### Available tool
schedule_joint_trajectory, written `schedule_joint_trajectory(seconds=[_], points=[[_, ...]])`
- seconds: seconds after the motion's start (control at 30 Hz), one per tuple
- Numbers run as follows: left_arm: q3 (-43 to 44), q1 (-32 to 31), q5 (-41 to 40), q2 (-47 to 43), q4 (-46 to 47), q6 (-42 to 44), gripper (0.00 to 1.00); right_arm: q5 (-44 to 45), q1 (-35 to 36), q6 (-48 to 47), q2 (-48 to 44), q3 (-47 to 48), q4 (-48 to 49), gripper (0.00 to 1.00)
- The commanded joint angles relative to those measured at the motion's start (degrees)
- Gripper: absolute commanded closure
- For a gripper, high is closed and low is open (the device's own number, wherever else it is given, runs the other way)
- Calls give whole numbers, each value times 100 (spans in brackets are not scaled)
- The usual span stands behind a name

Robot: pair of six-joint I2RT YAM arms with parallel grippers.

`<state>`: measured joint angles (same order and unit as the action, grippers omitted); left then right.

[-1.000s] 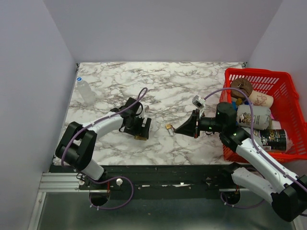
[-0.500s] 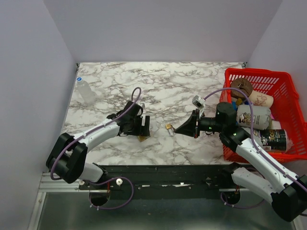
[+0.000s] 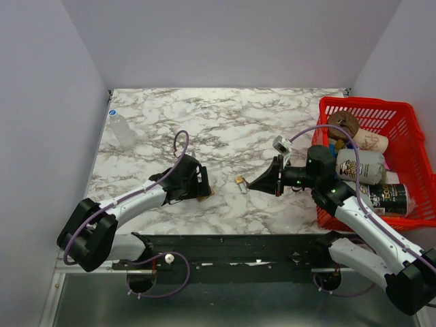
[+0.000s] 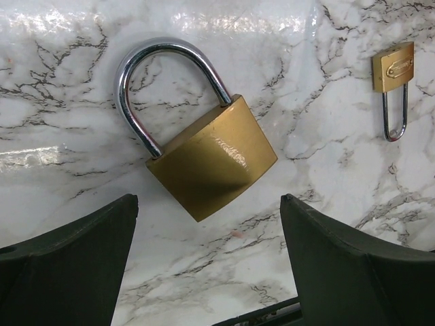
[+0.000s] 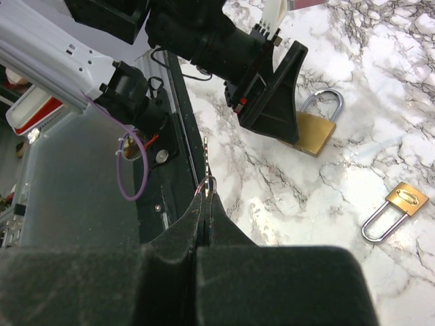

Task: Unlock with the key

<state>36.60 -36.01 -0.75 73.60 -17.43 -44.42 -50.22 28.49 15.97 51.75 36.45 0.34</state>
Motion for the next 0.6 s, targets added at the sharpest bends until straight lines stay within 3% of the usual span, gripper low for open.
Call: schedule_joint_trajectory(seconds=[0.0, 0.2, 0.57], points=[[101, -178, -276, 267, 214, -242, 6, 73, -19, -102, -59, -76, 19, 99], [277, -257, -425, 602, 530, -207, 6, 73, -19, -94, -68, -76, 19, 99], [840, -327, -689, 1165, 214, 197, 6, 109, -19, -103, -138, -120, 10, 99]])
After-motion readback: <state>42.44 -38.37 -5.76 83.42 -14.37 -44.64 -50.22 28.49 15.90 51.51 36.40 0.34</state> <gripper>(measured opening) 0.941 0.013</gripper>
